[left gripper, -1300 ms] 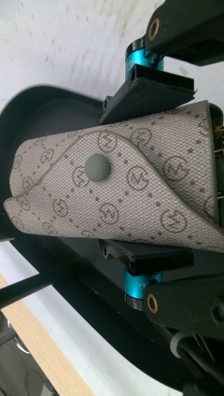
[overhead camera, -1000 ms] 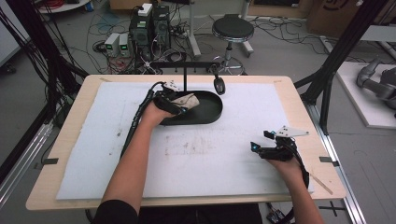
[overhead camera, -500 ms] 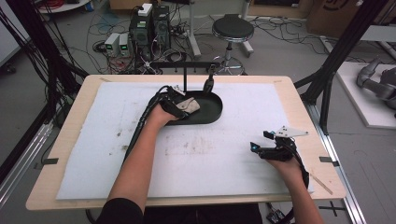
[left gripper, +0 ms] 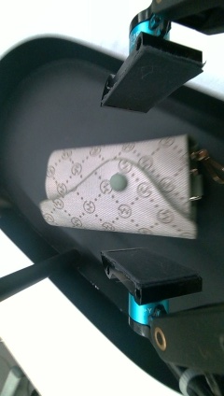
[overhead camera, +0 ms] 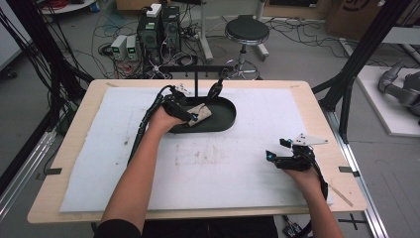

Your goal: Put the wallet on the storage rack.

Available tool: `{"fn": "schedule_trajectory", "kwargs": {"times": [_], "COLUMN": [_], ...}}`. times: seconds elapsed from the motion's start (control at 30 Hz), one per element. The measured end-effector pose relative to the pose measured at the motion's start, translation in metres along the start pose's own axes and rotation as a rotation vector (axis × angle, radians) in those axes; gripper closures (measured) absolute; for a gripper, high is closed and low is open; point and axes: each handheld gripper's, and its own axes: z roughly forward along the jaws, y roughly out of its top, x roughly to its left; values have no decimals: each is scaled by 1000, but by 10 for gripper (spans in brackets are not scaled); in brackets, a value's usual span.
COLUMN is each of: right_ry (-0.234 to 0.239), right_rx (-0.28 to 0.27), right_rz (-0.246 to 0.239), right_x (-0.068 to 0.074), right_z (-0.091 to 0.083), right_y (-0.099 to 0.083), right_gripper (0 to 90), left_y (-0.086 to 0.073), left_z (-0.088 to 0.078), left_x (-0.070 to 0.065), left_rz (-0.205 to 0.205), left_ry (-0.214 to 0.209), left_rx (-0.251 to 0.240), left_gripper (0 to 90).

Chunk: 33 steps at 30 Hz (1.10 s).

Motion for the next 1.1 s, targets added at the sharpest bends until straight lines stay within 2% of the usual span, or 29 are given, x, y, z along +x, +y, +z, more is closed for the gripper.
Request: {"fn": "schedule_trajectory", "kwargs": {"times": [0.17, 0.4, 0.5, 0.67, 0.73, 0.9, 1.0, 1.1], "right_ry": [-5, -7, -12, -12, -10, -6, -6, -8], "right_rx": [-7, 2, -1, 3, 8, 10, 14, 9], "right_rz": [9, 10, 8, 8, 10, 2, 7, 16], "right_x": [-2, -3, -3, -3, -3, -3, -2, -4], "right_z": [-1, 2, 3, 3, 4, 7, 8, 7], "right_y": [0, 0, 0, 0, 0, 0, 0, 0], "right_gripper": [199, 199, 198, 199, 198, 198, 198, 199], "left_y": [-13, -38, -52, -72, -78, -97, -106, -118], "left_z": [-29, -65, -73, -82, -85, -97, -105, -109], "left_x": [-10, -20, -24, -34, -37, -44, -45, -46], "left_rz": [-9, -13, -27, -30, -27, -51, -41, -63], "left_ry": [-3, -13, -12, -5, -11, -8, -4, -11], "left_rx": [-79, -118, -141, -141, -158, -191, -208, -235], "left_gripper": [212, 184, 181, 180, 179, 179, 179, 180]}}
